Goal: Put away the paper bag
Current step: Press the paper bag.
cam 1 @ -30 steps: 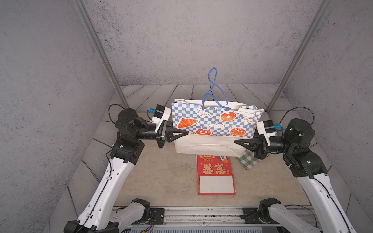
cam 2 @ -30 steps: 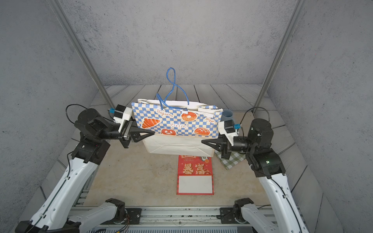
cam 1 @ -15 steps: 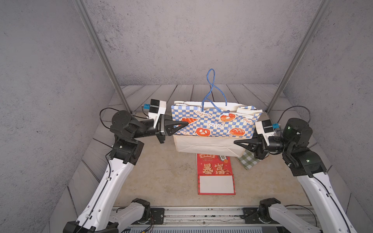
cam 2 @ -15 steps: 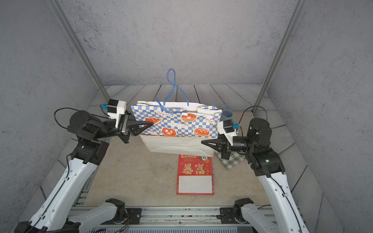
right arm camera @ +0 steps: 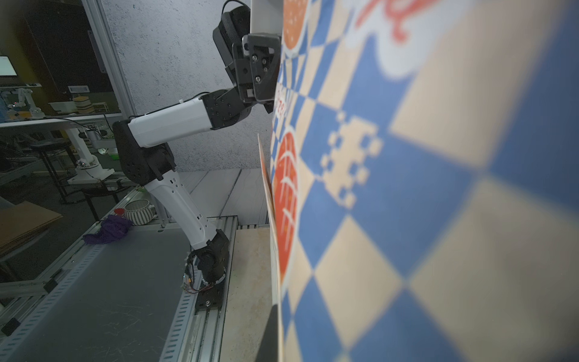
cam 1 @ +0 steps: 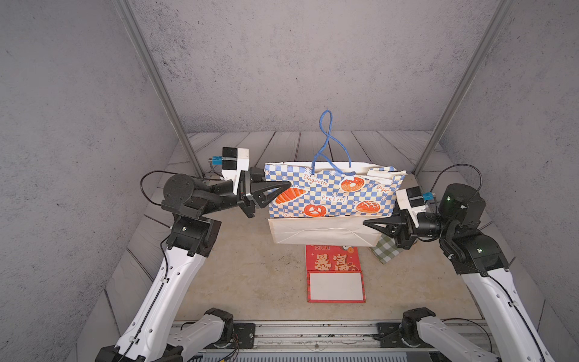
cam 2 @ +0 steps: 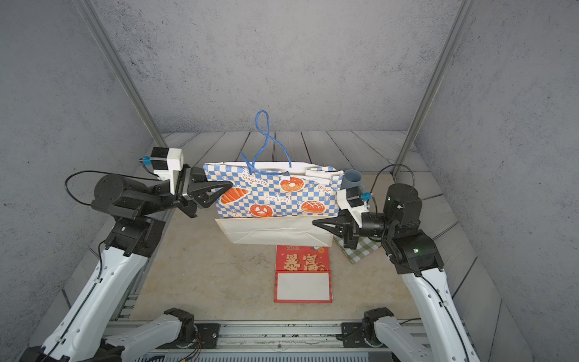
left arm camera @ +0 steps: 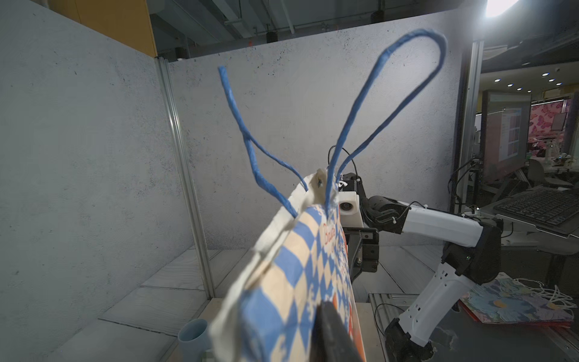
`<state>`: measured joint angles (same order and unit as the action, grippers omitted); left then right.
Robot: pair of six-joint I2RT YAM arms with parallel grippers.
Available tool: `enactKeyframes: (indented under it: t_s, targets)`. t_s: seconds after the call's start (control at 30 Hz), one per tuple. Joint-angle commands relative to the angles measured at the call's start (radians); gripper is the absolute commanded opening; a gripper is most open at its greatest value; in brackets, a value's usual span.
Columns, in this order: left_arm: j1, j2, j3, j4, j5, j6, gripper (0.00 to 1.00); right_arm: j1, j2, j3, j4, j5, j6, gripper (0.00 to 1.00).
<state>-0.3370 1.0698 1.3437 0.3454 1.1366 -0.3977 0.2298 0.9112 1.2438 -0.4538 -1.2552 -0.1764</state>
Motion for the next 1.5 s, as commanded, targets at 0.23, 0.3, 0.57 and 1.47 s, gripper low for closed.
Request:
enactKeyframes:
  t_s: [0.23, 0.3, 0.57, 1.47]
  targets:
    - [-0.002, -0.066, 0.005, -0.201, -0.061, 0.099, 1.0, -0.001, -0.029, 0.014, 0.02, -0.001, 0.004, 0.0]
    - [0.004, -0.09, 0.002, -0.346, -0.056, 0.189, 0.99, -0.001, -0.038, 0.014, 0.038, 0.014, 0.009, 0.0]
    - [0.009, -0.153, 0.021, -0.688, -0.037, 0.288, 0.99, -0.001, -0.042, 0.035, 0.104, 0.034, 0.048, 0.0]
    - [0.003, -0.016, -0.08, -0.179, 0.208, -0.058, 0.25, -0.001, 0.0, 0.038, 0.135, -0.052, 0.104, 0.0]
